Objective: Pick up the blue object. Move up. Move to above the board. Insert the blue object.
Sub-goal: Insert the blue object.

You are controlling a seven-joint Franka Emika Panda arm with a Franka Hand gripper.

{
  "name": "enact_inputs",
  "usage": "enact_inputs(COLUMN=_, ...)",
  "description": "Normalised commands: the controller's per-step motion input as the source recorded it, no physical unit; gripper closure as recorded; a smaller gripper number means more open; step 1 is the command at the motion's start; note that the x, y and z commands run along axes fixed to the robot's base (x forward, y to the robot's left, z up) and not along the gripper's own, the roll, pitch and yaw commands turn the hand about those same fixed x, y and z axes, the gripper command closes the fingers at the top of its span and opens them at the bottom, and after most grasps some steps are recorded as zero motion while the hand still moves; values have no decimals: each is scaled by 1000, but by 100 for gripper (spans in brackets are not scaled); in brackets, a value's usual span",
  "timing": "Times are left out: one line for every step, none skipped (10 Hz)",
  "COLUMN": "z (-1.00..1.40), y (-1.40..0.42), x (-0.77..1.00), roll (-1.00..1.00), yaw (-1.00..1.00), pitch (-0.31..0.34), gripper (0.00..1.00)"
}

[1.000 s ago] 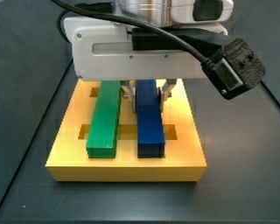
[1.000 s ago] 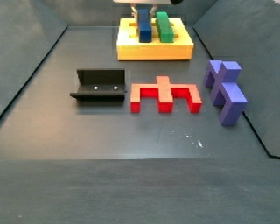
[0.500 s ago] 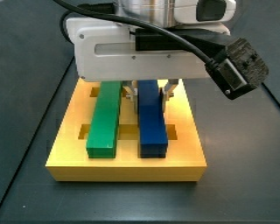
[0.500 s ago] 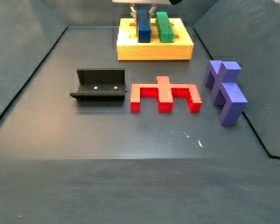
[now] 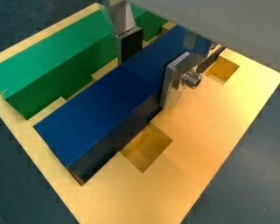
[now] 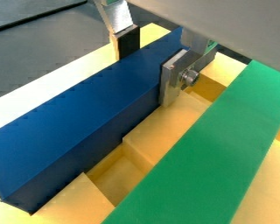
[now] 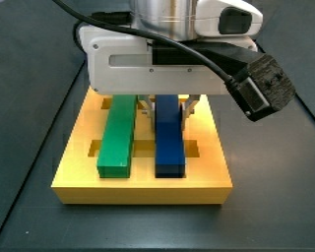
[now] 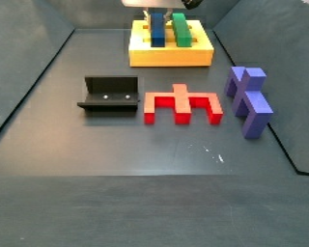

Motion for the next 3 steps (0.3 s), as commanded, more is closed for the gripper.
enact_inputs(z=-189, y=-6, x=0, roll=0, yaw=0, pitch=0, gripper=100)
enact_inputs(z=-34, y=0, x=0, roll=41, yaw=0, pitch=0, gripper=100)
enact_inputs(z=0, y=0, x=0, roll=0, yaw=0, pitch=0, gripper=100)
